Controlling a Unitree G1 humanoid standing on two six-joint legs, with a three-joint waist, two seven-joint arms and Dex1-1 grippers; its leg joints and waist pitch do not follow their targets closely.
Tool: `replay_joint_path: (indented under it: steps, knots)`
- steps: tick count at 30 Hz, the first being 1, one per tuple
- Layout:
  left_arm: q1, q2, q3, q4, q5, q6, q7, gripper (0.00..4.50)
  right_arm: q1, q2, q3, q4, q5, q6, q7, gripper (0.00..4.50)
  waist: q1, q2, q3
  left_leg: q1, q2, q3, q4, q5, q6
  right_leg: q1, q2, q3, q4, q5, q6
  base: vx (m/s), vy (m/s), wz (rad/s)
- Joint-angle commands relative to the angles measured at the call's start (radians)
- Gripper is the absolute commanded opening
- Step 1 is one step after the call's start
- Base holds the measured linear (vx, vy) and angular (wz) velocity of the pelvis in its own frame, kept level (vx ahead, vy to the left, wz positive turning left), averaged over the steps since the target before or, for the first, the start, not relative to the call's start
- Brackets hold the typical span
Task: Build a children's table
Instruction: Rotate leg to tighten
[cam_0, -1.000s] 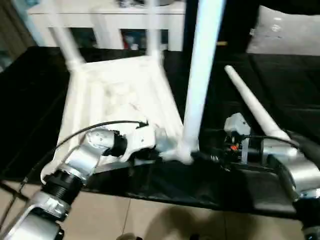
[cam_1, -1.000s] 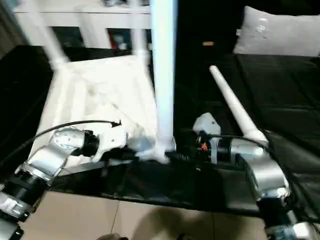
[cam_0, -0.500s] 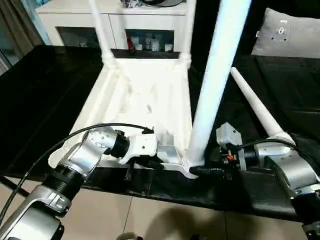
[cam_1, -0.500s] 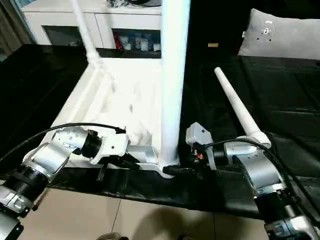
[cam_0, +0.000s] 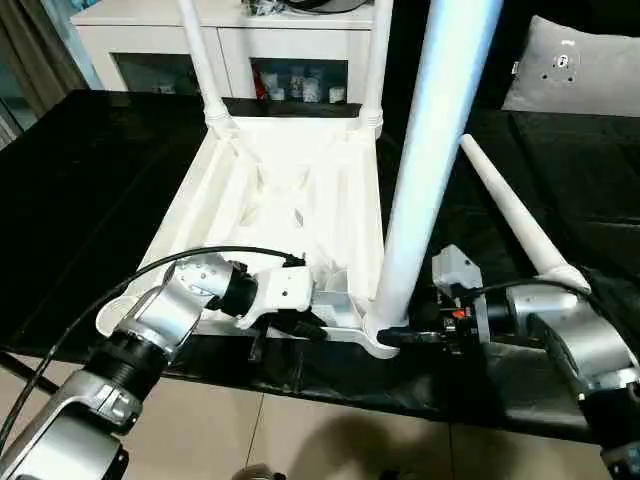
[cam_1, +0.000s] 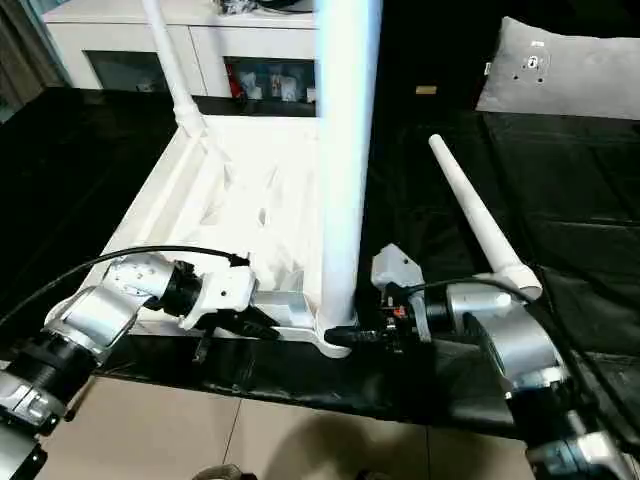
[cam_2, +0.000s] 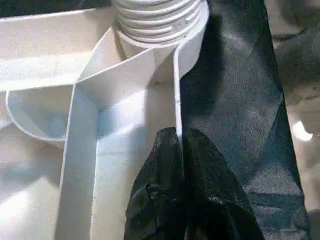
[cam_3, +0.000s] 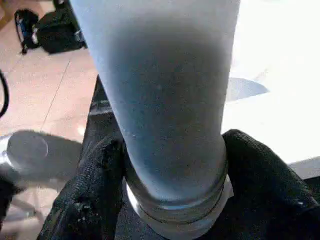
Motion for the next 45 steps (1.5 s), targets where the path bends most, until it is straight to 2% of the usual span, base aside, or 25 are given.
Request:
replay_joint_path:
  steps: [1, 2, 4, 5, 6, 7, 8, 9, 12, 15, 16, 17, 19, 21, 23, 27, 31, 32, 33, 34, 35, 39, 43, 45]
  knots:
    - [0.001, -0.039, 0.017, -0.047, -0.016, 0.078, 0.072, 0.0, 0.01, 0.062, 0.004, -0.046, 0.059, 0.048, -0.058, 2.72, -0.007, -0.018, -0.062, -0.002, 0.057, -0.014, -0.075, -0.144, 0.086, 0.059, -0.066, 0.06, -0.064, -0.345, -0.185, 0.0, 0.0, 0.0]
    - [0.004, -0.045, 0.022, -0.058, -0.014, 0.102, 0.091, 0.0, 0.012, 0.082, 0.001, -0.047, 0.052, 0.051, -0.093, 2.72, -0.008, -0.019, -0.06, -0.001, 0.055, -0.013, -0.075, -0.157, 0.083, 0.056, -0.066, 0.059, -0.071, -0.371, -0.179, 0.0, 0.0, 0.0]
    - [0.015, -0.078, 0.038, -0.089, -0.006, 0.178, 0.165, 0.0, 0.014, 0.136, -0.005, -0.041, 0.019, 0.065, -0.201, 2.72, -0.015, -0.021, -0.054, 0.001, 0.051, -0.015, -0.08, -0.189, 0.057, 0.054, -0.066, 0.055, -0.082, -0.465, -0.146, 0.0, 0.0, 0.0]
    - [0.022, -0.104, 0.045, -0.112, -0.004, 0.217, 0.209, 0.0, 0.012, 0.174, -0.015, -0.035, 0.009, 0.088, -0.267, 2.72, -0.023, -0.023, -0.054, 0.002, 0.045, -0.018, -0.08, -0.206, 0.045, 0.058, -0.066, 0.05, -0.088, -0.514, -0.121, 0.0, 0.0, 0.0]
    - [0.027, -0.122, 0.05, -0.128, -0.002, 0.242, 0.239, 0.0, 0.01, 0.2, -0.023, -0.031, 0.002, 0.105, -0.312, 2.72, -0.029, -0.023, -0.052, 0.0, 0.045, -0.018, -0.081, -0.213, 0.043, 0.057, -0.066, 0.05, -0.091, -0.529, -0.114, 0.0, 0.0, 0.0]
    - [0.039, -0.174, 0.055, -0.168, 0.003, 0.309, 0.307, 0.0, -0.003, 0.27, -0.048, -0.012, -0.02, 0.125, -0.434, 2.72, -0.042, -0.022, -0.049, -0.001, 0.044, -0.021, -0.081, -0.225, 0.034, 0.057, -0.065, 0.047, -0.094, -0.549, -0.102, 0.0, 0.0, 0.0]
    - [0.039, -0.174, 0.055, -0.168, 0.003, 0.309, 0.307, 0.0, -0.003, 0.27, -0.048, -0.012, -0.02, 0.125, -0.434, 2.72, -0.049, -0.022, -0.048, -0.002, 0.045, -0.022, -0.082, -0.233, 0.029, 0.056, -0.065, 0.046, -0.095, -0.556, -0.1, 0.0, 0.0, 0.0]
    - [0.043, -0.213, 0.058, -0.19, 0.02, 0.351, 0.358, 0.0, -0.015, 0.316, -0.065, 0.003, -0.048, 0.134, -0.53, 2.72, -0.061, -0.024, -0.049, -0.005, 0.038, -0.025, -0.079, -0.25, 0.028, 0.06, -0.065, 0.039, -0.103, -0.587, -0.08, 0.0, 0.0, 0.0]
    - [0.038, -0.265, 0.063, -0.203, 0.045, 0.387, 0.436, 0.0, -0.035, 0.378, -0.096, 0.024, -0.08, 0.154, -0.668, 2.72, -0.086, -0.026, -0.049, -0.004, 0.033, -0.025, -0.077, -0.248, 0.037, 0.054, -0.062, 0.039, -0.108, -0.58, -0.074, 0.0, 0.0, 0.0]
    - [0.033, -0.292, 0.057, -0.214, 0.049, 0.397, 0.464, 0.0, -0.043, 0.409, -0.111, 0.034, -0.092, 0.146, -0.73, 2.72, -0.092, -0.023, -0.054, -0.006, 0.035, -0.024, -0.076, -0.219, 0.059, 0.053, -0.061, 0.043, -0.104, -0.517, -0.093, 0.0, 0.0, 0.0]
    - [0.033, -0.299, 0.052, -0.223, 0.049, 0.402, 0.467, 0.0, -0.042, 0.421, -0.119, 0.032, -0.079, 0.147, -0.735, 2.72, -0.091, -0.022, -0.058, -0.009, 0.038, -0.024, -0.076, -0.192, 0.067, 0.056, -0.06, 0.045, -0.095, -0.456, -0.112, 0.0, 0.0, 0.0]
    - [0.033, -0.3, 0.049, -0.226, 0.049, 0.404, 0.468, 0.0, -0.039, 0.424, -0.121, 0.027, -0.079, 0.148, -0.741, 3.06, -0.089, -0.021, -0.059, -0.011, 0.041, -0.023, -0.076, -0.169, 0.078, 0.058, -0.06, 0.048, -0.088, -0.398, -0.134, 0.0, 0.0, 0.0]
    - [0.035, -0.292, 0.052, -0.233, 0.062, 0.415, 0.472, 0.0, -0.03, 0.427, -0.123, 0.01, -0.094, 0.149, -0.745, 3.41, -0.088, -0.016, -0.06, -0.013, 0.044, -0.023, -0.075, -0.142, 0.089, 0.06, -0.059, 0.05, -0.077, -0.322, -0.167, 0.0, 0.0, 0.0]
    - [0.036, -0.283, 0.054, -0.233, 0.071, 0.414, 0.474, 0.0, -0.026, 0.425, -0.124, -0.001, -0.098, 0.149, -0.742, 3.46, -0.086, -0.017, -0.064, -0.013, 0.046, -0.022, -0.073, -0.116, 0.099, 0.062, -0.06, 0.052, -0.068, -0.261, -0.194, 0.0, 0.0, 0.0]
    - [0.035, -0.266, 0.055, -0.226, 0.077, 0.399, 0.471, 0.0, -0.023, 0.414, -0.126, -0.014, -0.093, 0.143, -0.741, 3.72, -0.082, -0.018, -0.065, -0.017, 0.044, -0.019, -0.069, -0.09, 0.113, 0.063, -0.059, 0.053, -0.064, -0.215, -0.212, 0.0, 0.0, 0.0]
    - [0.031, -0.231, 0.055, -0.194, 0.074, 0.357, 0.448, 0.0, -0.007, 0.353, -0.121, -0.028, -0.092, 0.119, -0.677, 4.08, -0.074, -0.017, -0.062, -0.013, 0.044, -0.017, -0.07, -0.119, 0.111, 0.062, -0.059, 0.053, -0.068, -0.251, -0.207, 0.0, 0.0, 0.0]
    - [0.024, -0.177, 0.058, -0.157, 0.06, 0.305, 0.375, 0.0, -0.005, 0.253, -0.14, -0.044, -0.052, 0.109, -0.528, 4.43, -0.066, -0.014, -0.062, -0.01, 0.045, -0.017, -0.07, -0.139, 0.109, 0.061, -0.058, 0.054, -0.07, -0.271, -0.195, 0.0, 0.0, 0.0]
    - [0.022, -0.166, 0.062, -0.15, 0.052, 0.299, 0.355, 0.0, -0.006, 0.222, -0.137, -0.046, -0.044, 0.104, -0.479, 4.43, -0.063, -0.012, -0.063, -0.01, 0.046, -0.018, -0.07, -0.138, 0.108, 0.063, -0.059, 0.054, -0.069, -0.267, -0.196, 0.0, 0.0, 0.0]
    - [0.021, -0.157, 0.062, -0.145, 0.049, 0.284, 0.341, 0.0, -0.006, 0.202, -0.135, -0.05, -0.034, 0.1, -0.441, 4.48, -0.059, -0.014, -0.062, -0.009, 0.046, -0.016, -0.069, -0.14, 0.111, 0.063, -0.059, 0.055, -0.068, -0.263, -0.199, 0.0, 0.0, 0.0]
    - [0.02, -0.132, 0.053, -0.136, 0.039, 0.233, 0.287, 0.0, -0.005, 0.149, -0.125, -0.052, -0.026, 0.075, -0.354, 4.48, -0.05, -0.011, -0.062, -0.009, 0.046, -0.017, -0.069, -0.145, 0.117, 0.062, -0.061, 0.054, -0.07, -0.27, -0.198, 0.0, 0.0, 0.0]
    - [0.021, -0.119, 0.052, -0.134, 0.026, 0.218, 0.252, 0.0, -0.007, 0.123, -0.124, -0.053, -0.017, 0.069, -0.309, 4.48, -0.047, -0.015, -0.064, -0.008, 0.046, -0.015, -0.067, -0.14, 0.118, 0.062, -0.061, 0.056, -0.067, -0.26, -0.201, 0.0, 0.0, 0.0]
    - [0.025, -0.066, 0.029, -0.123, 0.0, 0.141, 0.134, 0.0, -0.021, 0.058, -0.11, -0.045, -0.006, 0.043, -0.203, 4.48, -0.032, -0.016, -0.066, -0.007, 0.051, -0.016, -0.067, -0.116, 0.126, 0.062, -0.061, 0.056, -0.061, -0.235, -0.215, 0.0, 0.0, 0.0]
    - [0.013, -0.011, -0.006, -0.085, 0.012, 0.05, 0.038, 0.0, -0.031, -0.002, -0.059, -0.035, -0.013, -0.009, -0.087, 4.48, -0.016, -0.014, -0.068, -0.002, 0.055, -0.013, -0.066, -0.114, 0.121, 0.057, -0.061, 0.058, -0.055, -0.222, -0.225, 0.0, 0.0, 0.0]
    - [0.008, -0.002, -0.013, -0.073, 0.012, 0.029, 0.016, 0.0, -0.033, -0.017, -0.043, -0.032, -0.018, -0.03, -0.056, 4.48, -0.007, -0.017, -0.069, 0.0, 0.057, -0.012, -0.066, -0.117, 0.118, 0.056, -0.063, 0.059, -0.055, -0.232, -0.224, 0.0, 0.0, 0.0]
